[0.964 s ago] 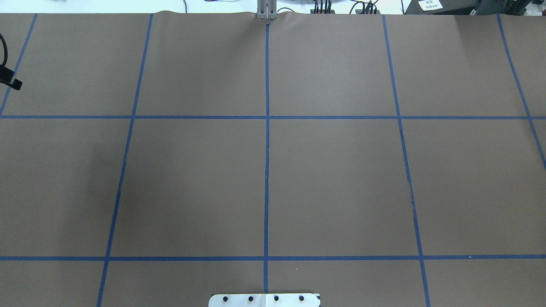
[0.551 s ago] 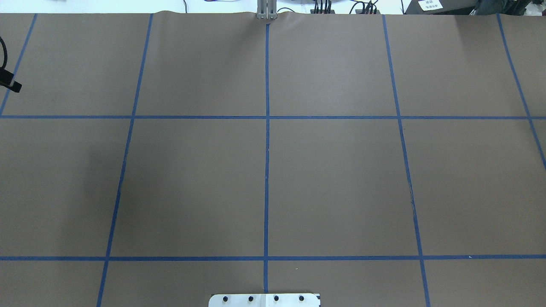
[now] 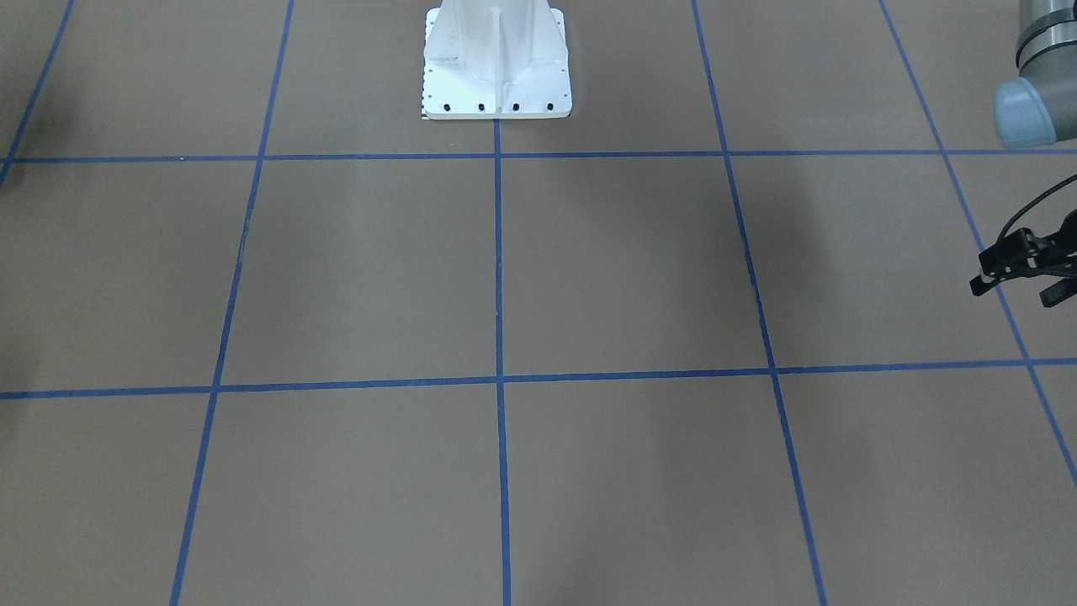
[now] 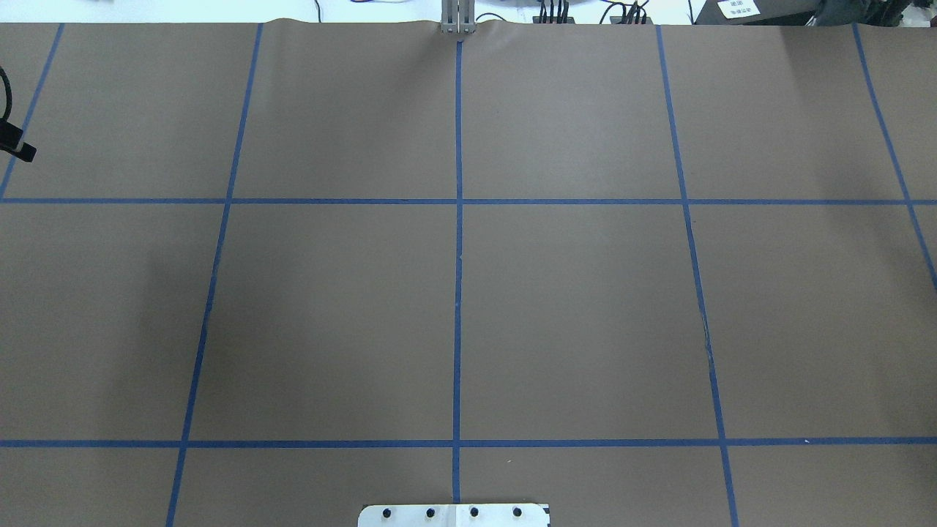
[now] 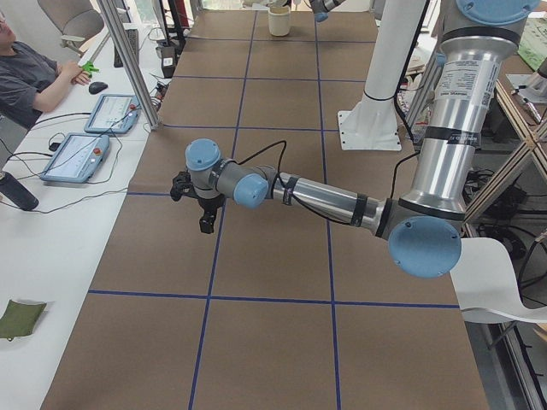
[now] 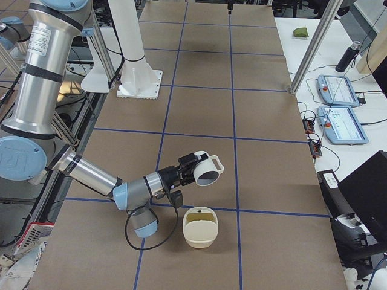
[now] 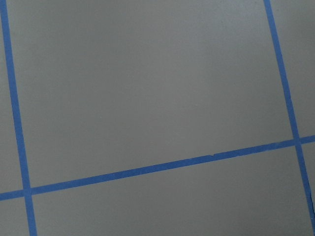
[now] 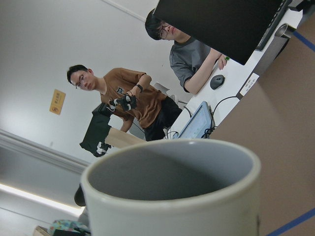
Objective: Left arm hands cup to right arm to dump lemon
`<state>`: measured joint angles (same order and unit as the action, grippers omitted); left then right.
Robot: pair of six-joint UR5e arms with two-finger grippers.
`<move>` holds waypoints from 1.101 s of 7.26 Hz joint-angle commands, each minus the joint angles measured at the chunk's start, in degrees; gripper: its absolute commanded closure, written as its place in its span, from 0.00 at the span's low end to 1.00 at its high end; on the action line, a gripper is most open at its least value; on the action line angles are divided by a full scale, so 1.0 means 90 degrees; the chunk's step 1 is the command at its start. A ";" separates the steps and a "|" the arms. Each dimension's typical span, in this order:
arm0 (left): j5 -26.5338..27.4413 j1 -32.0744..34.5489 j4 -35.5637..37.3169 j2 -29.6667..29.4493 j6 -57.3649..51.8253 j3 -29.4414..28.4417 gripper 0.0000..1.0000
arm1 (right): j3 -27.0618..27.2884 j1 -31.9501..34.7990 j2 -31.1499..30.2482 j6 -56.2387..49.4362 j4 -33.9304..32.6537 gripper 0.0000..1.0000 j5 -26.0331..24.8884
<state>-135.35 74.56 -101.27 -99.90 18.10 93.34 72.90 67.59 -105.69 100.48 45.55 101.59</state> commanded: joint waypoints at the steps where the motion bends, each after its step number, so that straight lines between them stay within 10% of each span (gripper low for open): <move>1: 0.0000 -0.0003 0.0022 -0.0004 0.0010 0.0000 0.00 | 0.0384 0.0000 0.0073 -0.1705 -0.1061 0.76 0.1119; 8: -0.0311 -0.0032 0.0022 -0.0218 0.0450 0.0243 0.00 | 0.0943 0.0215 0.1369 -0.7260 -0.4473 0.68 0.2735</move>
<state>-136.40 74.34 -101.04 -101.44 21.08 94.45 81.21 69.20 -97.24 43.20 9.31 125.61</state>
